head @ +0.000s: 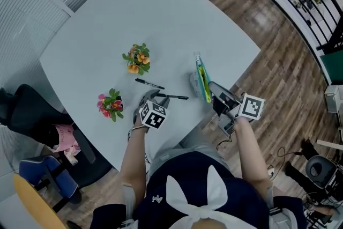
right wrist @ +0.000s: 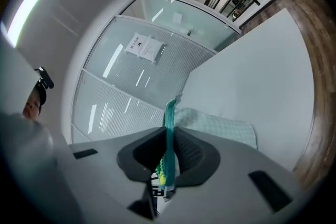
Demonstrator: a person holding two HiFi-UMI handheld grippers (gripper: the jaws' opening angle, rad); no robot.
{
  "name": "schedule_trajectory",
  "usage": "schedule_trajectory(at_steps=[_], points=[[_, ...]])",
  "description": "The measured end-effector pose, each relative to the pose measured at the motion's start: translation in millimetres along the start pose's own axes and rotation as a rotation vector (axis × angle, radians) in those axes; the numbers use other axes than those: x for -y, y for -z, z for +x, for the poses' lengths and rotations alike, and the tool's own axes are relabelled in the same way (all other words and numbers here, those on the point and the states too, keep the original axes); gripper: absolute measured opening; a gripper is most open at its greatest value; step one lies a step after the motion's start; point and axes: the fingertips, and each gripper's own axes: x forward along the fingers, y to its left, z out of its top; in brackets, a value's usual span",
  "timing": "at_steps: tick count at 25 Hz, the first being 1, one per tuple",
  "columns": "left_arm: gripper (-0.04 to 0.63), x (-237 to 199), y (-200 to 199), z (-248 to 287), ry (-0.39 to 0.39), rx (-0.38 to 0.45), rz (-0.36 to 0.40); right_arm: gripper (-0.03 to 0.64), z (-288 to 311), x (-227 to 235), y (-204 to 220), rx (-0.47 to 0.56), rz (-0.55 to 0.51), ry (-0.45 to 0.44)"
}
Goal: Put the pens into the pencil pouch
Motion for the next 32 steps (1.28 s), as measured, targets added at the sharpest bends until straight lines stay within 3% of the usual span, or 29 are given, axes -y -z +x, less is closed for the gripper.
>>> schedule_trajectory(at_steps=[6,14,27,32], points=[[0.183,1.3,3.0,-2.3,-0.017,-0.008,0.028,0.049,1.8,-3.4,5.6,-0.007,-0.01,-0.008],[0.063,10.3,8.7,-10.9,-0.007,0.005,0.029,0.049,1.1,1.8,14.3,-0.017,-0.016,0.014],[0.06,10.7,6.8,-43.1,-0.01,0.069,-0.042,0.049,1.0,2.4,24.7,-0.031,-0.037,0.026],[0.058,7.9,-3.0,-59.1,-0.005,0.145,-0.092,0.049,2.1,0.6,29.2,-0.044,-0.043,0.021]])
